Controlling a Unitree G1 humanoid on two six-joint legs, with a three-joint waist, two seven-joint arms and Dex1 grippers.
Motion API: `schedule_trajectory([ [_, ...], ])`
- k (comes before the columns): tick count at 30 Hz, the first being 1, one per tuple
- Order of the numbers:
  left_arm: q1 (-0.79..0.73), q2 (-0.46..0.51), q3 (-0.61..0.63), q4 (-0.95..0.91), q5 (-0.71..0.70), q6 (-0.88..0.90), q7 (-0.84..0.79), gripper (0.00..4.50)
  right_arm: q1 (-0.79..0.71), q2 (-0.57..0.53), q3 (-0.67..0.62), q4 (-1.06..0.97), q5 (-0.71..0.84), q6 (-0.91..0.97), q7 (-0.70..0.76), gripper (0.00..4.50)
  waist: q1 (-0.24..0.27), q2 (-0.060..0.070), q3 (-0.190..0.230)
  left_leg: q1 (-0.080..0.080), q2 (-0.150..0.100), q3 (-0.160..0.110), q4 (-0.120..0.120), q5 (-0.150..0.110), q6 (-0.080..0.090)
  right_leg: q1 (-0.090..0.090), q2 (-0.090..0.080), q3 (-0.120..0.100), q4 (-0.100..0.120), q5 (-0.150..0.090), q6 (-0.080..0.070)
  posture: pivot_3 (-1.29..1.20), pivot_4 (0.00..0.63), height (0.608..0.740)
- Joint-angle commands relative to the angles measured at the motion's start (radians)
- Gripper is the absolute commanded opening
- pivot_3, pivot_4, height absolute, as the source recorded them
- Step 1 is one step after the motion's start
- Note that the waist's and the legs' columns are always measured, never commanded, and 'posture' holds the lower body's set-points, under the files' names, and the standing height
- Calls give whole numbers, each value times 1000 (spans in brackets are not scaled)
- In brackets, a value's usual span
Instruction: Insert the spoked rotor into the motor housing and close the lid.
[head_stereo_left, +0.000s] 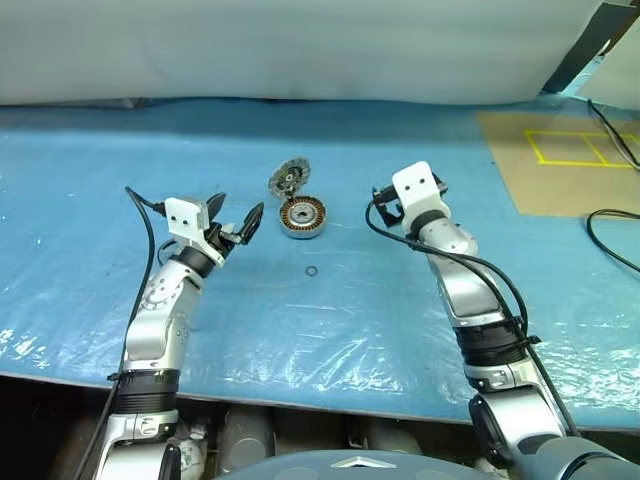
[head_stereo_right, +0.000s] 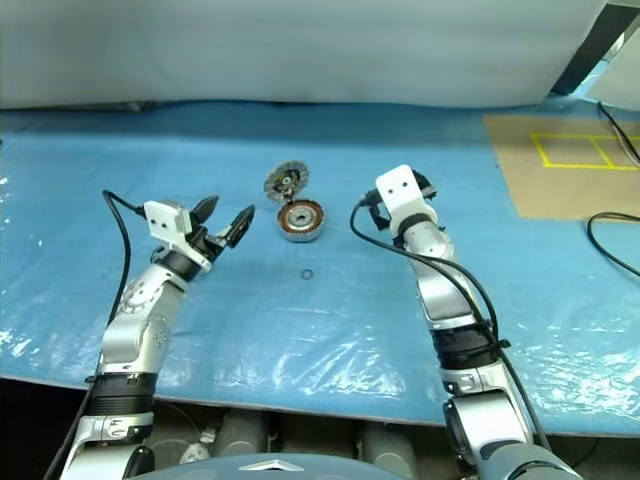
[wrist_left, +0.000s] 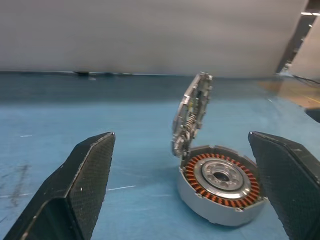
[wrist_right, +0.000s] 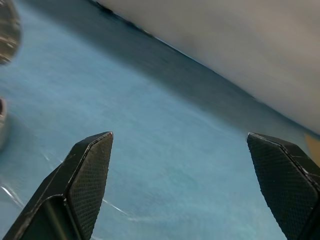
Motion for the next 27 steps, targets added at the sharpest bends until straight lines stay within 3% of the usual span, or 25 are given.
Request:
schedule_trajectory([
  [1, 9, 94, -49, -75, -47, 30, -180, 4500, -102, -17, 45, 8, 77, -11, 175, 4482, -9, 0, 0, 0, 0, 0, 0, 0, 0, -1, 0, 0, 0, 0, 0, 0, 150, 740],
  [5, 16, 193, -79, -86, -72, 70, -318, 4500, -228, -69, 154, 65, 158, 37, 481, 4482, -11, 1, 0, -1, 0, 0, -1, 0, 0, -1, 0, 0, 0, 0, 0, 0, 150, 740],
  [11, -20, 208, -64, -96, -97, 99, -335, 4500, -413, -82, 289, 212, 211, 150, 784, 4482, -9, 1, 1, -2, 2, 2, -1, 0, 1, -1, -1, -1, 1, 0, -1, 0, 150, 740],
  [18, -6, 198, -64, -118, -94, 104, -313, 4500, -610, 24, 359, 587, 112, 125, 768, 4482, -10, 1, 1, -2, 4, 2, 2, 0, 1, -1, -1, -2, 1, -2, -7, 0, 150, 740],
  [27, 32, 186, -65, -156, -97, 115, -282, 4500, -642, 79, 425, 762, -2, -3, 772, 4482, -7, 1, 1, -6, 7, 3, 2, 2, 3, -3, 0, -5, 1, -3, -8, 0, 150, 740],
])
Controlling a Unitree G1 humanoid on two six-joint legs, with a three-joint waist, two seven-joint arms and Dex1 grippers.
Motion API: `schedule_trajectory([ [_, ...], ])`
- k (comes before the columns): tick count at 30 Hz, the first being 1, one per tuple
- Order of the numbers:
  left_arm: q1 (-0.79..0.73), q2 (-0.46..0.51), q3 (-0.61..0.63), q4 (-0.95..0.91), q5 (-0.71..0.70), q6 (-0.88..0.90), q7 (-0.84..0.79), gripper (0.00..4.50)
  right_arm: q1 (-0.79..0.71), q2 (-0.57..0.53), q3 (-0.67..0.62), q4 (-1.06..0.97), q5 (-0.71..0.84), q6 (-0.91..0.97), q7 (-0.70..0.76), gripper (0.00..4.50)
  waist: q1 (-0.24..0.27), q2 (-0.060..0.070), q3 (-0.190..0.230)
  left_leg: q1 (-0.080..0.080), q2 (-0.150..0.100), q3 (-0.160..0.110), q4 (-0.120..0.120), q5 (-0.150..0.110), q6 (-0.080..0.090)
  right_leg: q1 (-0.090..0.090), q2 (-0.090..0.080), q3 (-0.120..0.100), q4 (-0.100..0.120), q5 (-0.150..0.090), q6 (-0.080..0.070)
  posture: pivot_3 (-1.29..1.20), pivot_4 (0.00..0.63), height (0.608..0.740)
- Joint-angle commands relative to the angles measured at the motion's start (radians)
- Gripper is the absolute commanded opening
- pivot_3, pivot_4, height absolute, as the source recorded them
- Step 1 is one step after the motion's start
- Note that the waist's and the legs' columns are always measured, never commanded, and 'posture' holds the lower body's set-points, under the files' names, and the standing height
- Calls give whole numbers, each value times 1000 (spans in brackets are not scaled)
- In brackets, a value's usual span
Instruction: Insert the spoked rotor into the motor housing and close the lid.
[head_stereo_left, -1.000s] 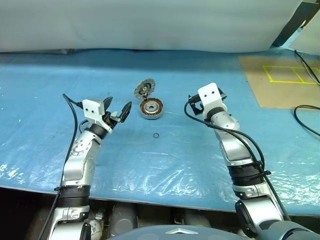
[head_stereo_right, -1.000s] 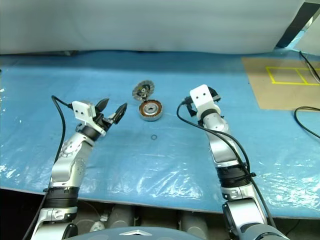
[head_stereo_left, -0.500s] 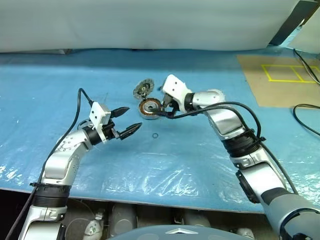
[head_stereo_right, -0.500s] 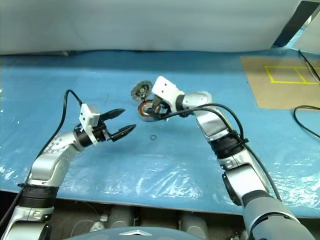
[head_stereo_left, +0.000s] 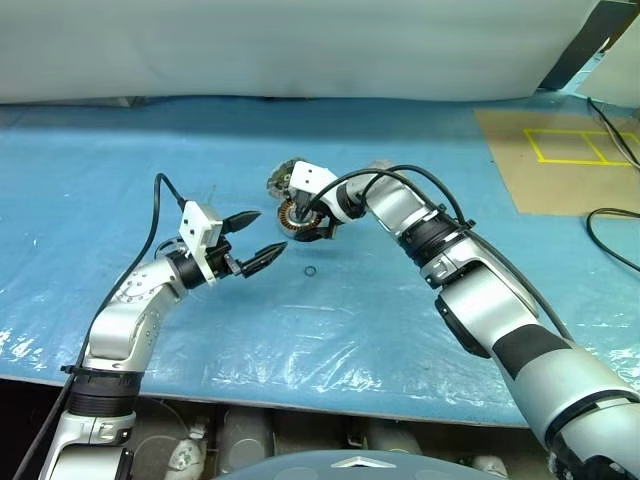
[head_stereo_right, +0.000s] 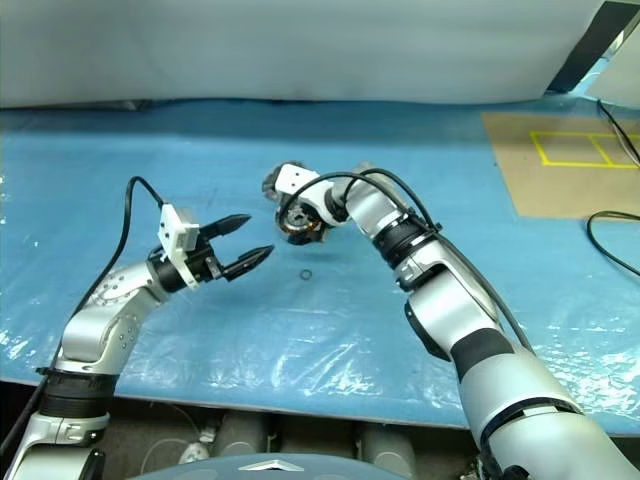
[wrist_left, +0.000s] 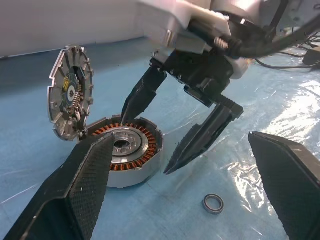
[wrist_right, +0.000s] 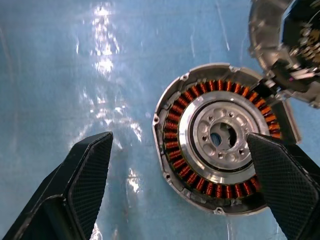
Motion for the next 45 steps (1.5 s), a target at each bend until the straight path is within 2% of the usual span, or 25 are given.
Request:
schedule_trajectory([
  [1, 7, -1, 13, -54, -13, -2, 9, 4500, -38, 22, 2, 38, -35, -53, -9, 4482, -1, 0, 0, 0, 0, 0, 0, 0, 0, 0, 0, 0, 0, 0, 0, 0, 150, 740],
  [18, 24, -54, 6, -107, -35, 42, 81, 4500, -34, 106, 27, 225, -171, -188, -73, 4482, -1, 0, 0, 1, 2, 0, 3, -2, -2, 0, 0, 0, 1, 1, -1, 0, 150, 740],
  [21, 21, -55, 3, -115, -33, 46, 89, 4500, -47, 116, 29, 245, -188, -205, -73, 3871, -1, 1, 0, 1, 2, 0, 3, -2, -2, 1, 0, 0, 2, 1, -2, 0, 150, 740],
  [26, 20, -56, 6, -117, -35, 46, 99, 4500, -88, 142, 19, 208, -212, -187, -58, 2241, -2, 1, 0, 1, 2, 1, 4, -2, -2, 1, 0, 0, 2, 1, -2, 0, 150, 740],
  [30, 20, -57, 7, -118, -54, 55, 92, 4500, -134, 173, -14, 220, -202, -148, -54, 2241, -7, 1, 1, 1, 3, 0, 3, -2, -2, 0, 1, 0, 2, 1, -2, 0, 150, 740],
  [33, 32, -48, 28, -162, -136, 118, 80, 4500, -149, 188, -32, 197, -181, -74, -7, 2241, -5, 2, 1, 0, 3, 0, 2, -2, -2, -1, 1, 0, 2, 0, -2, 0, 150, 740],
  [39, 79, 32, 163, -216, -290, 210, 66, 4500, -89, 191, 1, -65, -140, 202, 176, 2241, -3, 2, 1, -2, 4, 0, 2, -2, -2, -2, 2, -1, 1, 0, -2, 0, 150, 740],
  [42, 93, 74, 207, -210, -304, 222, 60, 4500, -61, 176, 28, -158, -135, 264, 204, 2241, -2, 2, 1, -1, 4, -1, 2, -2, -3, -2, 2, -1, 1, 1, -2, 0, 150, 740],
  [45, 113, 115, 204, -187, -255, 192, 34, 4500, -69, 156, 23, -145, -136, 223, 175, 2241, -2, 2, 1, -1, 4, -1, 2, -2, -3, -2, 2, -1, 1, 1, -2, 0, 150, 740],
])
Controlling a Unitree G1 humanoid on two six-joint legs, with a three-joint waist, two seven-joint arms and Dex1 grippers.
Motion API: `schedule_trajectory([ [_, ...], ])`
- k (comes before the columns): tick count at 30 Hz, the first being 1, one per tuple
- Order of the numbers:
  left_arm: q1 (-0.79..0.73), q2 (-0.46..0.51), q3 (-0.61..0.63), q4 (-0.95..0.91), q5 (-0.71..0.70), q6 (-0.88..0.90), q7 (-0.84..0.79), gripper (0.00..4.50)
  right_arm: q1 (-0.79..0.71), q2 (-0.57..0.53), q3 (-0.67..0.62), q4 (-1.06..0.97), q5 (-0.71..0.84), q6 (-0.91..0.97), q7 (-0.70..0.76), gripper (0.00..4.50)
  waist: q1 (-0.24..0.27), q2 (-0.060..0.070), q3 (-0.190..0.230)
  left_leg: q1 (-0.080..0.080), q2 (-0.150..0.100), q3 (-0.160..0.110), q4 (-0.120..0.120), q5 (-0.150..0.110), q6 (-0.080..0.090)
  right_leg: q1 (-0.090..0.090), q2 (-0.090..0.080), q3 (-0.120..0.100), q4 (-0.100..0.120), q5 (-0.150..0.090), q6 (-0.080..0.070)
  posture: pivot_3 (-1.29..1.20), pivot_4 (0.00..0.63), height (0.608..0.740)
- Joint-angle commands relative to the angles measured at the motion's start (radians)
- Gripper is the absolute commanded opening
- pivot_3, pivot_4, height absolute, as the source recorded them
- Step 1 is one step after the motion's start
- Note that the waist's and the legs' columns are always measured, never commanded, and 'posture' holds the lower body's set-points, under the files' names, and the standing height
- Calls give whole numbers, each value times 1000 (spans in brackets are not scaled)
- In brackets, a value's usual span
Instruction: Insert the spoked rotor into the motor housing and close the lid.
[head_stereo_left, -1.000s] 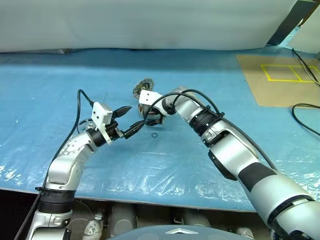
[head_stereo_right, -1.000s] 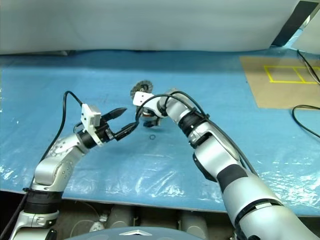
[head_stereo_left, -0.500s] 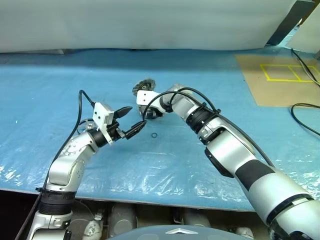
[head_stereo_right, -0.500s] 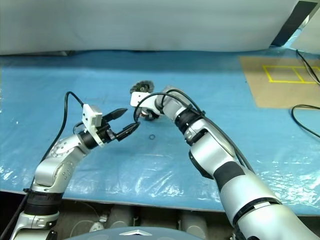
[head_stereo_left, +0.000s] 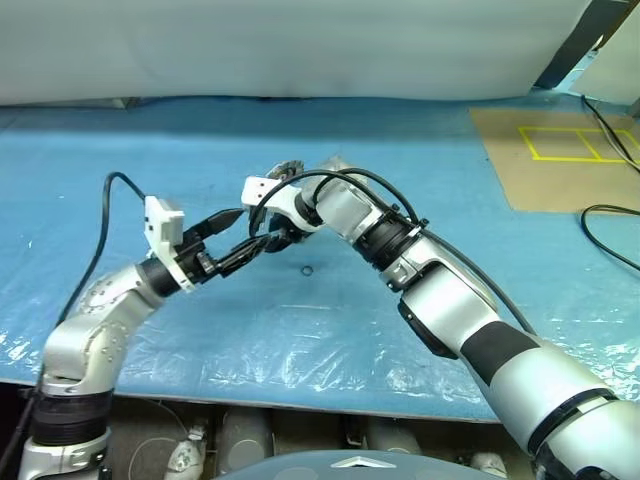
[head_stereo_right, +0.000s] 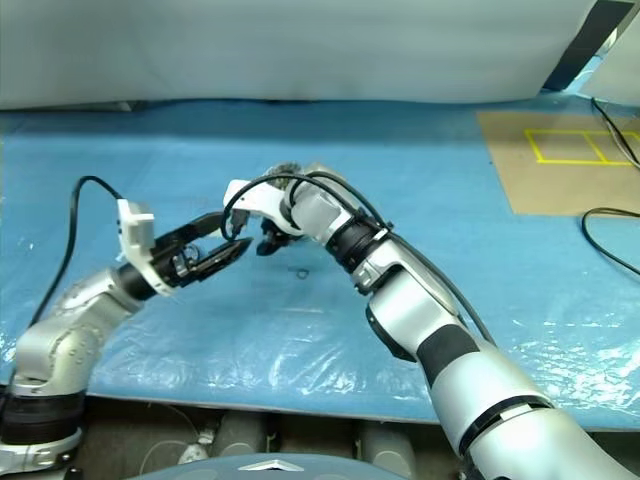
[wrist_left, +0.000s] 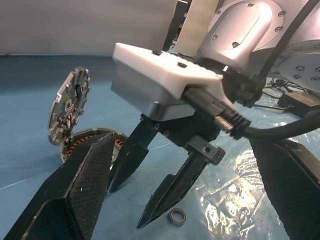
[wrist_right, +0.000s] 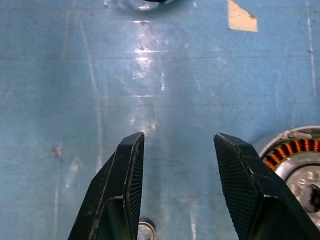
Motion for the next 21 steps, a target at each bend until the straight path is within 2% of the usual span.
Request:
schedule_trajectory([
  [1, 12, 35, 32, -5, 26, -32, -22, 4500, -20, -22, -20, -18, 18, -48, -23, 2241, 2, 0, 0, 0, 0, 0, 0, 0, 0, 0, 0, 0, 0, 0, 0, 0, 150, 740],
  [4, 21, 32, 19, -21, 19, -24, -20, 4500, -29, -42, -39, -34, 37, -81, -30, 2241, 4, 0, 0, 0, 0, 1, 1, 0, 0, 0, -1, 0, 0, 0, 0, 0, 150, 740],
  [11, 54, 38, -55, -4, 110, -74, -60, 4500, 1, -101, -16, 30, -8, -188, -122, 2241, 1, 0, 0, 0, 0, 1, 0, 0, 0, 0, 0, 0, 0, 0, 1, 0, 150, 740],
  [14, 45, 27, -67, 7, 118, -81, -65, 4500, -1, -96, -21, 69, -14, -225, -165, 2847, 0, 0, 0, 0, 0, 1, 0, 0, 0, 0, 0, 0, 0, 1, 1, 0, 150, 740],
  [19, 37, 14, -80, 5, 118, -77, -65, 4500, -24, -68, -24, 171, -17, -261, -195, 4372, -1, 0, 0, 0, 0, 1, 0, 0, 0, 0, 0, 0, 0, 0, 0, 0, 150, 740],
  [21, 35, 10, -83, 1, 118, -74, -63, 4500, -38, -56, -29, 230, -22, -281, -214, 4372, -1, 0, 0, 0, 0, 1, 1, 0, 0, 0, 0, 0, 1, 0, 0, 0, 150, 740],
])
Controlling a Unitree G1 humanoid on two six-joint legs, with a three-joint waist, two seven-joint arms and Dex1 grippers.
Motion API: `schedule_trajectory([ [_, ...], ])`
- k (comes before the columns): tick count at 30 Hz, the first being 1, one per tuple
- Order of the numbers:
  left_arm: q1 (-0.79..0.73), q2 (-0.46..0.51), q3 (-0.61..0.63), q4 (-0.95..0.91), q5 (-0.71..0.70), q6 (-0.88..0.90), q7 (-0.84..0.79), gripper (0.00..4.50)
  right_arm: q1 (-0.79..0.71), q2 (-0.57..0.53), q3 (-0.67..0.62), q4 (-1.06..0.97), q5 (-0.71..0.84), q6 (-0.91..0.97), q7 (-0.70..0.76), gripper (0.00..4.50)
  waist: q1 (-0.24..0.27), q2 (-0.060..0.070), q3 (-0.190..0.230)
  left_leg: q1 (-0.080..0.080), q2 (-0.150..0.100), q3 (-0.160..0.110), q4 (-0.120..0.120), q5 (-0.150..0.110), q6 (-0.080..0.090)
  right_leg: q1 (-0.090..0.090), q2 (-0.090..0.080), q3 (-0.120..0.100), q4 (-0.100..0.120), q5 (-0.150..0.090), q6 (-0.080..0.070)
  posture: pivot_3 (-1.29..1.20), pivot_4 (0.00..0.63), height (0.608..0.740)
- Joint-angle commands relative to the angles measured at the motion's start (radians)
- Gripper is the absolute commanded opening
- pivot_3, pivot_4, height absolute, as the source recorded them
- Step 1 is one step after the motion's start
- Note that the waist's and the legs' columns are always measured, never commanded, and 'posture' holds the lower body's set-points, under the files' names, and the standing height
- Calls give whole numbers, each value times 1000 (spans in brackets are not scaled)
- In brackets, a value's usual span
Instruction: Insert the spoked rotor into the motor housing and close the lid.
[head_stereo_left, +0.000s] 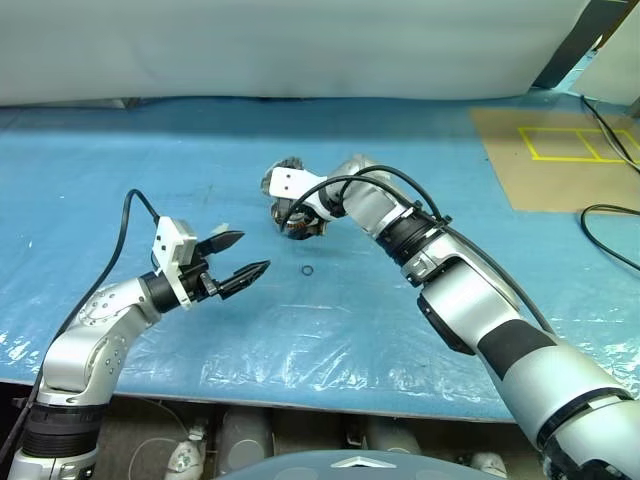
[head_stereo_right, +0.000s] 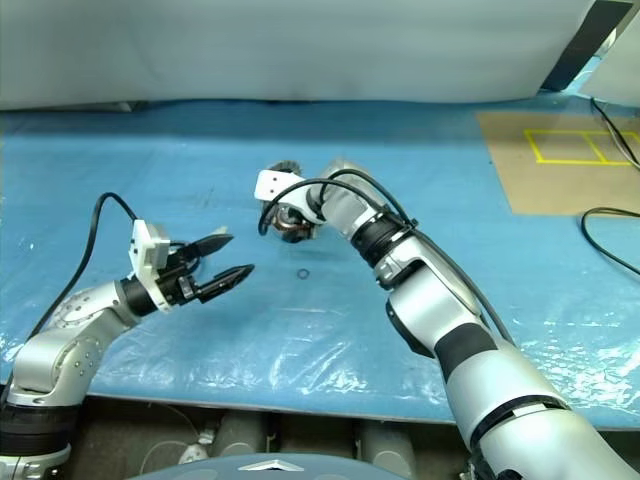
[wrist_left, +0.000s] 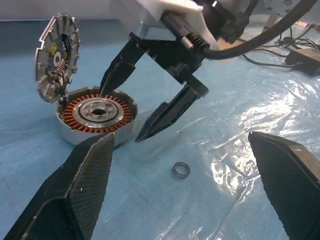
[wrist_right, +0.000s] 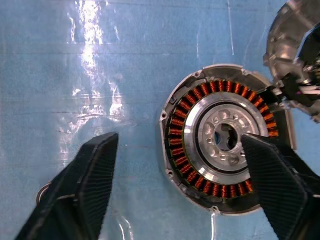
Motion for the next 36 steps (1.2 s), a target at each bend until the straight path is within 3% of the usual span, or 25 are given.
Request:
schedule_trajectory([
  [1, -10, -4, -3, -24, -3, -7, -3, 4500, -51, 19, -17, 72, -8, -44, -30, 4372, 0, 0, 0, 0, 0, 0, 0, 0, 0, 0, 0, 0, 0, 0, 0, 0, 150, 740],
  [19, -19, -31, -24, -15, 32, -21, 19, 4500, -91, 68, -21, 268, -41, -158, -77, 4372, 1, 0, 0, 0, 0, 0, 0, 0, 0, 0, 0, 0, 0, 0, 0, 0, 150, 740],
  [28, -18, -39, -23, -19, 34, -15, 23, 4500, -99, 83, -35, 278, -58, -163, -84, 1510, -3, 1, 0, 4, 1, 0, 1, 0, 0, 1, 0, 2, 5, -1, -2, 0, 150, 740],
  [29, -17, -39, -22, -20, 34, -14, 23, 4500, -103, 84, -39, 280, -58, -162, -86, 1343, -2, 1, 0, 5, 1, 0, 2, 0, 0, 0, 0, 2, 7, -2, -3, 0, 150, 740],
  [36, -10, -39, -21, -17, 33, -13, 22, 4500, -117, 83, -47, 286, -61, -174, -87, 1343, 2, 1, 1, 5, 1, 2, 5, 0, 0, 0, -1, 2, 12, -3, -5, 0, 150, 740],
])
